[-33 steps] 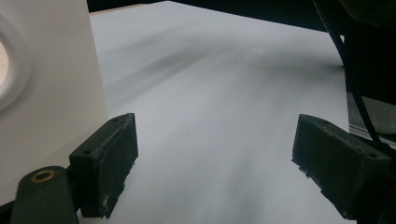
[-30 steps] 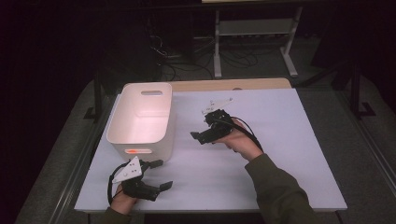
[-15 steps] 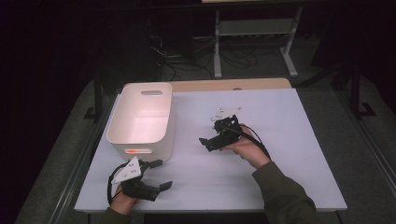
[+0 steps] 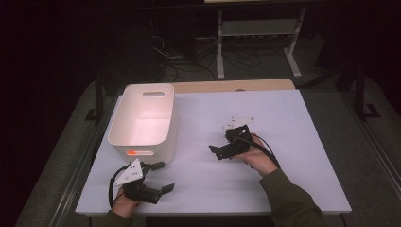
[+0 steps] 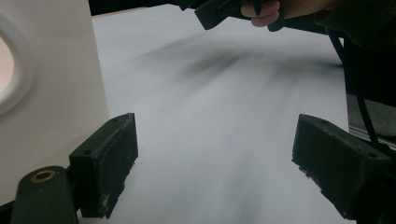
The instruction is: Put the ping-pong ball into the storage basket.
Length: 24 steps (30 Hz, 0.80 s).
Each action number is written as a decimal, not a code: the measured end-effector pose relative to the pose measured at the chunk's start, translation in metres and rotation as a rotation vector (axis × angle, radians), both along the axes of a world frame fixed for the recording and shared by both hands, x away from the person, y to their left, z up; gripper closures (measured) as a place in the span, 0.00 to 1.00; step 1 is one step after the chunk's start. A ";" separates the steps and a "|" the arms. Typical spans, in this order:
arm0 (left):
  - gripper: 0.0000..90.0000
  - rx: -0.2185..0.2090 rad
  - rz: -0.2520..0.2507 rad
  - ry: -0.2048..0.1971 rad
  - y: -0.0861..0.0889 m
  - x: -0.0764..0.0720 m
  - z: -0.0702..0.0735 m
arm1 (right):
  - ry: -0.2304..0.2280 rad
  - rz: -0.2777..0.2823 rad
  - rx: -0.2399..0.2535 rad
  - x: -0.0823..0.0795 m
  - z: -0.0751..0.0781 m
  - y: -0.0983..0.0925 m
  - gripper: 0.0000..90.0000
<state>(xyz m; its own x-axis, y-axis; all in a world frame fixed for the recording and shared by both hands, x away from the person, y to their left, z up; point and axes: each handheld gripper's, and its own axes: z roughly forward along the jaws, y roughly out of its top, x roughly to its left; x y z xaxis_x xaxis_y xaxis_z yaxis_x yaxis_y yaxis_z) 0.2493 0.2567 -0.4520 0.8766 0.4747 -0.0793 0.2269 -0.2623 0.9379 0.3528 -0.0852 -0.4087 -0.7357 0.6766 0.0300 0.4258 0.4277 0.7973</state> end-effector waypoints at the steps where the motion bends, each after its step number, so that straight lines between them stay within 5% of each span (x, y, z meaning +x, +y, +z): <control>1: 0.15 0.001 -0.001 0.000 0.000 0.000 0.000 | 0.001 0.001 0.002 -0.001 -0.001 -0.001 0.02; 24: 0.15 0.001 0.000 -0.001 0.000 0.000 0.000 | 0.005 -0.037 0.019 -0.026 -0.016 -0.033 0.02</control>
<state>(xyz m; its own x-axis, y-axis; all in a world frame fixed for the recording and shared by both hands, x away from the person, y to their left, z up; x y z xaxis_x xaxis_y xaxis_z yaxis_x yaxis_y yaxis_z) 0.2491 0.2567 -0.4519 0.8768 0.4746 -0.0777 0.2257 -0.2636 0.9379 0.3264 -0.1183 -0.4245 -0.7098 0.7029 0.0465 0.4451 0.3964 0.8030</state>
